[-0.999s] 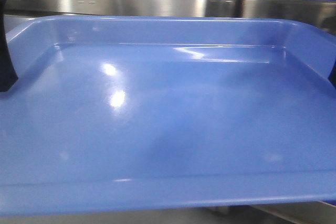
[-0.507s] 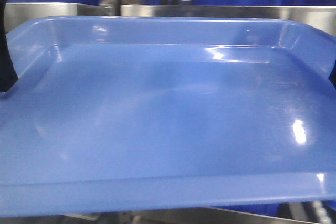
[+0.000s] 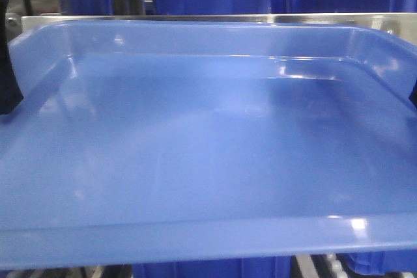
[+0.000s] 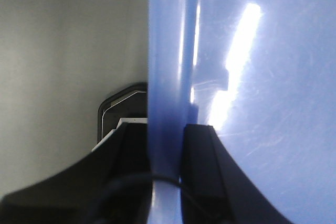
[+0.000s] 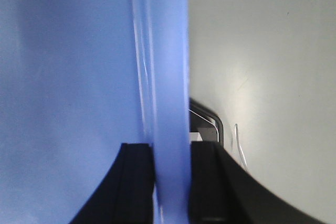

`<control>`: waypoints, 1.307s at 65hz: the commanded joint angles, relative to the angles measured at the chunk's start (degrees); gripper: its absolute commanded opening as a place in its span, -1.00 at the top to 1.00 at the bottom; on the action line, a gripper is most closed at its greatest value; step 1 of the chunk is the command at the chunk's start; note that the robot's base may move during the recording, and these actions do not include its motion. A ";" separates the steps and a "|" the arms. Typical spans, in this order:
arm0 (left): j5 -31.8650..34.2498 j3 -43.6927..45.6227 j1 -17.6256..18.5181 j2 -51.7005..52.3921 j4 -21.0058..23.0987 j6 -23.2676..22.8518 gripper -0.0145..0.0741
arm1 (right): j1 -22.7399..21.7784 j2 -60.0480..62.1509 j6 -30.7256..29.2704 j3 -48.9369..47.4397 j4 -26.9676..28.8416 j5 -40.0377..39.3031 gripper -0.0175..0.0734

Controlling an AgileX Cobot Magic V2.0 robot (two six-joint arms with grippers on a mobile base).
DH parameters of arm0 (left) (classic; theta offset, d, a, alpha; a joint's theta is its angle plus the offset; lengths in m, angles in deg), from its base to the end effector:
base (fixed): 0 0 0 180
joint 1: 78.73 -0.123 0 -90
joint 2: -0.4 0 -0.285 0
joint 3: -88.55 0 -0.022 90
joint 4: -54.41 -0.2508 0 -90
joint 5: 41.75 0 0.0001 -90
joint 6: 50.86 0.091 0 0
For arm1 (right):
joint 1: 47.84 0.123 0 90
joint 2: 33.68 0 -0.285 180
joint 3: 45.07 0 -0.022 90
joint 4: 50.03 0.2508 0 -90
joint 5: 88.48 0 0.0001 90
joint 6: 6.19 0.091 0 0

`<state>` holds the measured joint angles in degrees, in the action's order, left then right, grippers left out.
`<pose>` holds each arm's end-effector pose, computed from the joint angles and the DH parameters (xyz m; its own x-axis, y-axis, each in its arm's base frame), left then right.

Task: Grab blue tray and place on right shelf
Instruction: 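Hold the tray level in both grippers while the base drives to the shelf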

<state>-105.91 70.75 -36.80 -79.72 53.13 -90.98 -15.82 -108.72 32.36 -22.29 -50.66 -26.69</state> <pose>0.1727 -0.1526 0.3044 -0.9683 0.0138 -0.2495 0.0607 0.9816 -0.1813 0.1781 0.1103 0.3007 -0.9506 0.1357 -0.2792 0.0779 0.9749 0.2086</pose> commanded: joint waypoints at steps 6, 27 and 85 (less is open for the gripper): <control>1.33 1.35 0.65 1.45 1.27 -0.37 0.67 | 0.05 1.26 0.43 -1.75 0.63 -2.93 0.08; 1.33 1.35 0.65 1.45 1.27 -0.37 0.67 | 0.05 1.26 0.43 -1.75 0.63 -2.93 0.08; 1.33 1.35 0.65 1.45 1.27 -0.37 0.67 | 0.05 1.26 0.43 -1.75 0.63 -2.93 0.08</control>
<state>-105.91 70.75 -36.80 -79.72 53.13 -90.98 -15.82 -108.72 32.36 -22.29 -50.66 -26.69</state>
